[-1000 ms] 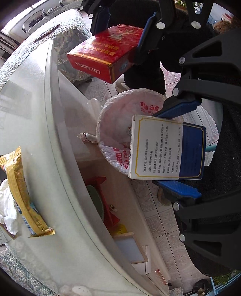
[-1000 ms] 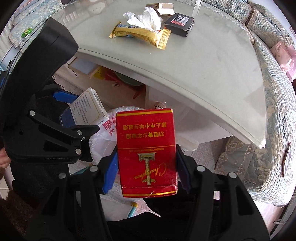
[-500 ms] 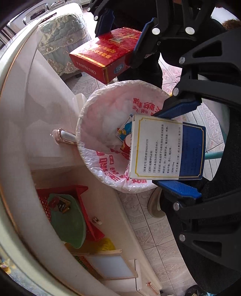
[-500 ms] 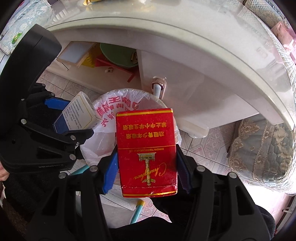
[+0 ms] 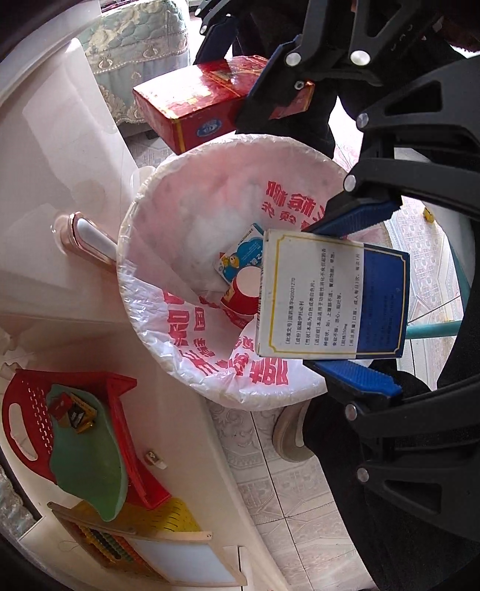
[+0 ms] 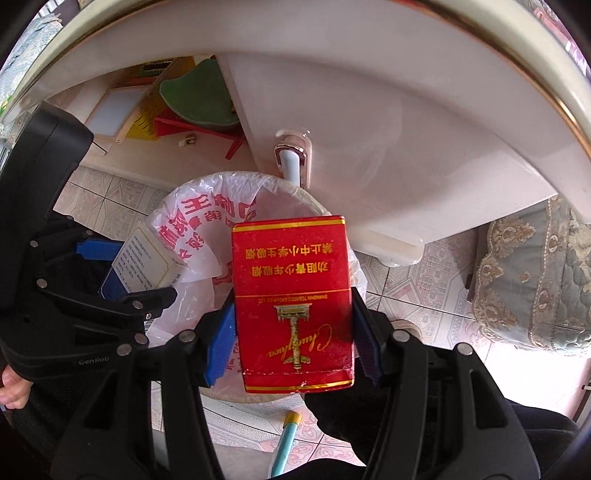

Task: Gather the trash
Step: 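Open both tools over the bin, dropping the pack and box inside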

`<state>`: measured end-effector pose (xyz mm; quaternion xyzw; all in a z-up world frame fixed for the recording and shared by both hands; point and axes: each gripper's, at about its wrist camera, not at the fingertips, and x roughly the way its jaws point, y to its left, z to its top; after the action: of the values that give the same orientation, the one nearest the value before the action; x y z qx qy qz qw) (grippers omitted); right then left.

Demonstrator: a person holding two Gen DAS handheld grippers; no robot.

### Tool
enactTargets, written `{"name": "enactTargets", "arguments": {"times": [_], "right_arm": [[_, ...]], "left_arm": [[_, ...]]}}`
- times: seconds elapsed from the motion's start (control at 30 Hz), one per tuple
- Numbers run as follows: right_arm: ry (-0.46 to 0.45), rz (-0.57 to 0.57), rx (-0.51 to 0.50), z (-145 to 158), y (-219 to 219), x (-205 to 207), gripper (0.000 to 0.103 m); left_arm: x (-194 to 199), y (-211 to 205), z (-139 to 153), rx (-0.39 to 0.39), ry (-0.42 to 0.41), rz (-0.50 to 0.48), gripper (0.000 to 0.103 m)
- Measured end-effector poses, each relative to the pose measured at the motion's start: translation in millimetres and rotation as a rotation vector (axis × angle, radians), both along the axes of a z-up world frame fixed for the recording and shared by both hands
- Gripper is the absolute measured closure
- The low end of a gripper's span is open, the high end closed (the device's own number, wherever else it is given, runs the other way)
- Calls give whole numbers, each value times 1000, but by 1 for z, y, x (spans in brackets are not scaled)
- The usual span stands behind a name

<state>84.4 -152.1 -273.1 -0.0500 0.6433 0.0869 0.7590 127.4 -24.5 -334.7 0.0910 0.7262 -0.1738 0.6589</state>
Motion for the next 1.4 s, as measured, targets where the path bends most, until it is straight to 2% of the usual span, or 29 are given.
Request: {"name": "enactTargets", "arguments": {"times": [0.2,0.67,1.3,1.37,1.4], "right_arm": [[49,-23,21,-22,-3,3,47],[111,-69,52,-45,-7,6,47],[140,-85,72,-54,-11,9,47],[136,-96,68,-54,-12,10,40],[131,-103,73,-53,-14,10,30]], "left_arm": [[1,-3,-14,18,17,4,42],[-4,-17,-36,62,43,-42,42],[-1,-17,-51,78,86,-38,41],[0,-17,-52,87,96,-37,35],[0,-17,-52,91,96,-36,32]]}}
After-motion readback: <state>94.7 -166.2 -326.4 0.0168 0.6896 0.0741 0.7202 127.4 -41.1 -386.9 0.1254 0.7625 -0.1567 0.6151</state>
